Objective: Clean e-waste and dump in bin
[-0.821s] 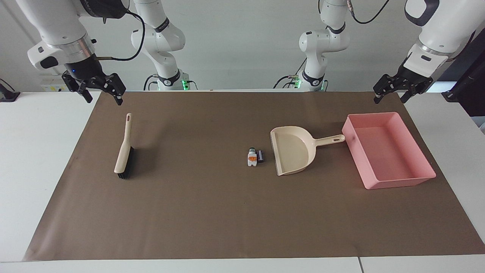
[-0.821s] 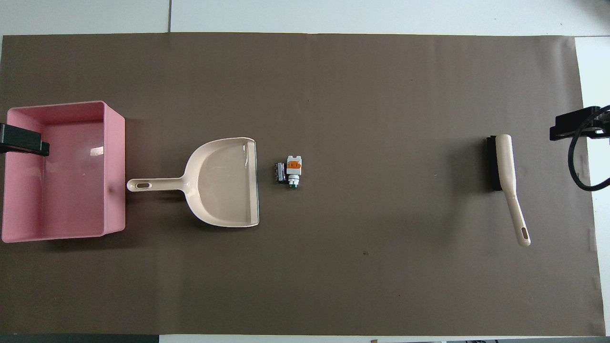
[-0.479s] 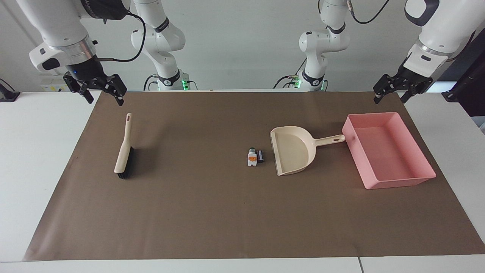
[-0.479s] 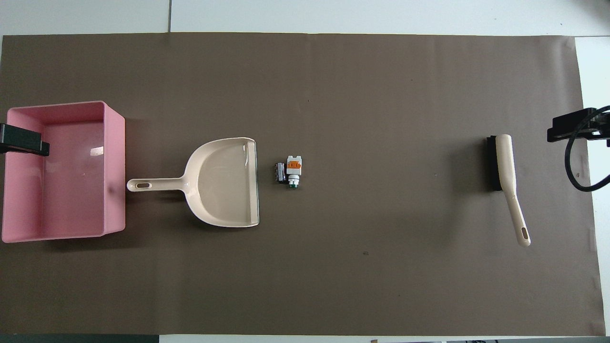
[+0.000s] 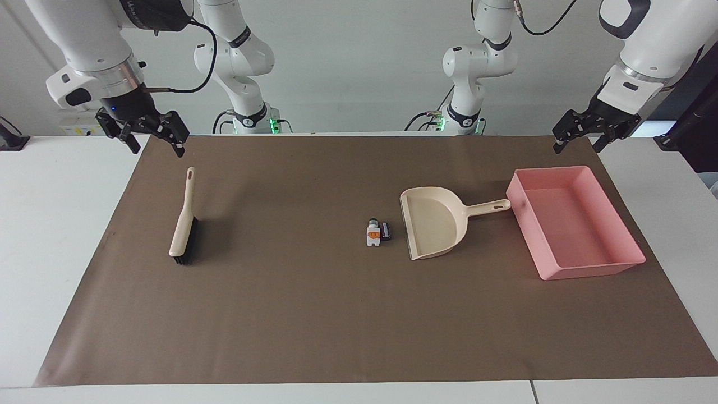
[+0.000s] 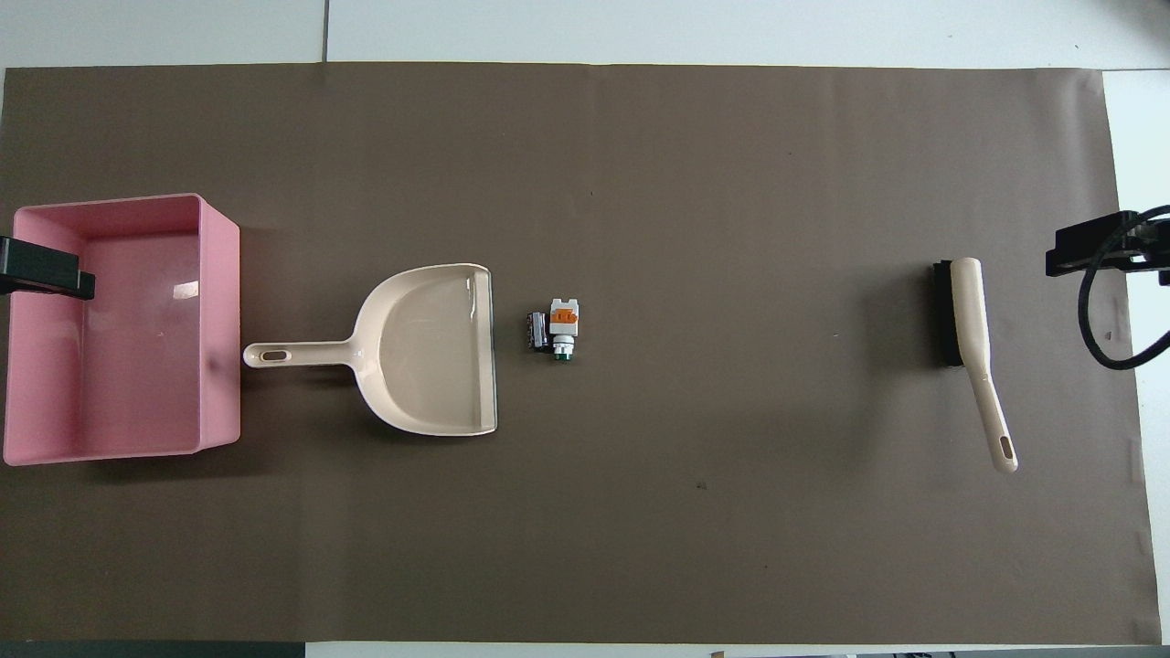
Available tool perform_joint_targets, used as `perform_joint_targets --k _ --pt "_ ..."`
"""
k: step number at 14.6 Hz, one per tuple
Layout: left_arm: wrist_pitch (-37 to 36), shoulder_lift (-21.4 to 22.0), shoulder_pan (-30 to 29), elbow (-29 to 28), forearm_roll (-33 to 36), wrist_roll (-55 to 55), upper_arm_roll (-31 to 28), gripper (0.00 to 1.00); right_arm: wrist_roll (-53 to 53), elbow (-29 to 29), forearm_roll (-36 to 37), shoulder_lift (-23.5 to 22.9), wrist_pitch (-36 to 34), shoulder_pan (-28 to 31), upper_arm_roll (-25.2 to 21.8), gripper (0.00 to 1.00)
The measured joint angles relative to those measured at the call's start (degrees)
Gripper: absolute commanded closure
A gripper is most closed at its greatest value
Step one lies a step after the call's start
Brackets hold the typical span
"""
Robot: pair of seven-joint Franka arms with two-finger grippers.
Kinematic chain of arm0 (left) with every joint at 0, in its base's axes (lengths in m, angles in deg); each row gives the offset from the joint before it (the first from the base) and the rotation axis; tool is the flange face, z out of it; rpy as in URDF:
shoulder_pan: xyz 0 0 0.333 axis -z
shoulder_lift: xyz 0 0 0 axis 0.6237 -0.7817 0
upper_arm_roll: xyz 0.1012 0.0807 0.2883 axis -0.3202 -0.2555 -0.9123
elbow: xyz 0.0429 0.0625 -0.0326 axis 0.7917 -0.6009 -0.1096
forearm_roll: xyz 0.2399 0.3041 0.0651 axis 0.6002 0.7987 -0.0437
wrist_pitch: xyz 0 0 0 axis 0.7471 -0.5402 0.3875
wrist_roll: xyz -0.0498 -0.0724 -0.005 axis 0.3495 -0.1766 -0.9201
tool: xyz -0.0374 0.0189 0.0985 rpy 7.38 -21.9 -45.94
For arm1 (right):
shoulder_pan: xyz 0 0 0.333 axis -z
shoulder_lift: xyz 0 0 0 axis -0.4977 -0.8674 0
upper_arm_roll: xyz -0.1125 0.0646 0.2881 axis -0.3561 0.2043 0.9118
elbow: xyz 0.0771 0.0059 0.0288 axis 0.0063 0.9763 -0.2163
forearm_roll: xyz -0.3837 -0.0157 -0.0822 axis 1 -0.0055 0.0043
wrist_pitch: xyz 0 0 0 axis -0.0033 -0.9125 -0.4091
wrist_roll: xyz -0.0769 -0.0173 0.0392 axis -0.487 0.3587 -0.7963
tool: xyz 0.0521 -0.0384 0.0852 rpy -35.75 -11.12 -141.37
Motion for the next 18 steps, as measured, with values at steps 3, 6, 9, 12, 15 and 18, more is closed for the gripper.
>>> perform_joint_targets --k 3,6,9,12,15,18 --pt "0.00 0.00 0.00 0.00 0.00 0.00 0.00 0.01 0.00 0.13 0.00 0.01 -0.29 0.01 -0.01 0.00" --pt "0.00 0.00 0.00 0.00 0.00 0.00 0.00 0.01 -1.59 1.49 0.00 0.43 0.37 0.17 -0.09 0.00" --pt "0.00 0.00 0.00 0.00 0.00 0.00 0.00 0.01 -2.01 4.38 0.00 1.57 1.13 0.20 -0.11 0.00" --pt "0.00 0.00 0.00 0.00 0.00 0.00 0.00 0.01 -1.61 9.15 0.01 2.62 5.05 1.02 -0.28 0.00" --pt "0.00 0.00 0.00 0.00 0.00 0.00 0.00 0.01 3.87 16.44 0.01 2.54 11.32 4.57 -0.47 0.00" --pt "0.00 0.00 0.00 0.00 0.00 0.00 0.00 0.01 8.77 26.29 -0.02 1.68 20.53 7.01 -0.70 0.00"
